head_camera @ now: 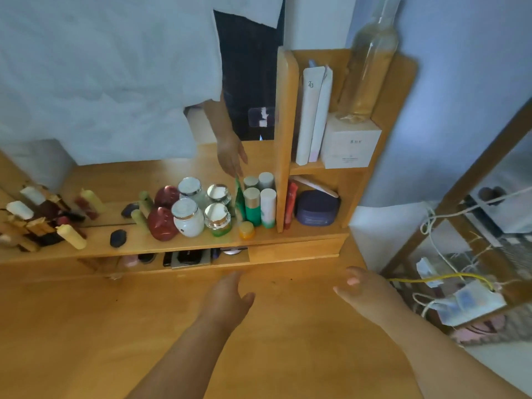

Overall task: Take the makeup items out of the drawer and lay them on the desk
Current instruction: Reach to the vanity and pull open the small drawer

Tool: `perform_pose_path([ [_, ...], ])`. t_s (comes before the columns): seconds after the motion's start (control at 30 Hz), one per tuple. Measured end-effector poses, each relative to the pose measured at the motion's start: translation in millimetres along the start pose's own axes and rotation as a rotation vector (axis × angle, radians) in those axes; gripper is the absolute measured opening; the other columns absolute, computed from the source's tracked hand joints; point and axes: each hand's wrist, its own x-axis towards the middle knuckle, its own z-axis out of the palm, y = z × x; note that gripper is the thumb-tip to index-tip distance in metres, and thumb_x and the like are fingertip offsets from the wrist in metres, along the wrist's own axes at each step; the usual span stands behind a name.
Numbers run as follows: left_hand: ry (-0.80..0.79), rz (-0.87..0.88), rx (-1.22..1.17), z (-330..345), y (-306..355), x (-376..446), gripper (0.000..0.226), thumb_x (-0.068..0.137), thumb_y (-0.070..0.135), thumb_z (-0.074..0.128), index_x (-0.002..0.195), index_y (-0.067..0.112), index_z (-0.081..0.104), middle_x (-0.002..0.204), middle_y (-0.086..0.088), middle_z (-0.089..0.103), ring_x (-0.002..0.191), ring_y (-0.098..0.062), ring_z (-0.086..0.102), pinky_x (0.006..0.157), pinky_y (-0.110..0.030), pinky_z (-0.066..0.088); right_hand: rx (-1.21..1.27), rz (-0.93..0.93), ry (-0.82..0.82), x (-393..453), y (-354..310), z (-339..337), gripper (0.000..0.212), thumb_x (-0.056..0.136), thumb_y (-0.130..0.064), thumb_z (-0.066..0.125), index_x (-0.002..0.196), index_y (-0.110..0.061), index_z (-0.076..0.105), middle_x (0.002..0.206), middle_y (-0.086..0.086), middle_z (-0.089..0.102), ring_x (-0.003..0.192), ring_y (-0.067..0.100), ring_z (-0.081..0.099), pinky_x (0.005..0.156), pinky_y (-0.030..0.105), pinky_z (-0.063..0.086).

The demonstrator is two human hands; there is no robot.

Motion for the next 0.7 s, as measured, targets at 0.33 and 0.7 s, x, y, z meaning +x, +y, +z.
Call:
perform_pose_path([
  [0.33, 0.173, -0.123, -0.610, 50, -1, 65, 0.057, 0.084, 0.017, 0.063, 0.135, 0.022, 0.039, 0.137, -0.002, 0.047, 0.111, -0.020, 0.053, 0.087, -0.034, 0.046, 0.289, 0.139, 0.117, 78, 24, 26, 0.071, 0.081, -0.036, 0.066, 0.139, -0.017, 0.030, 0.125, 0.006, 0.057, 0.111, 0.025, 0.053, 0.085, 0.034, 0.044],
  [0.7, 0.235, -0.069, -0.613, 70, -2, 74, 0.060, 0.086, 0.018, 0.060, 0.139, 0.025, 0.033, 0.137, 0.000, 0.048, 0.123, -0.015, 0.046, 0.095, -0.032, 0.041, 0.339, 0.069, 0.143, 97, 25, 41, 0.058, 0.082, -0.032, 0.067, 0.132, -0.021, 0.040, 0.131, 0.003, 0.051, 0.117, 0.023, 0.050, 0.088, 0.033, 0.040],
])
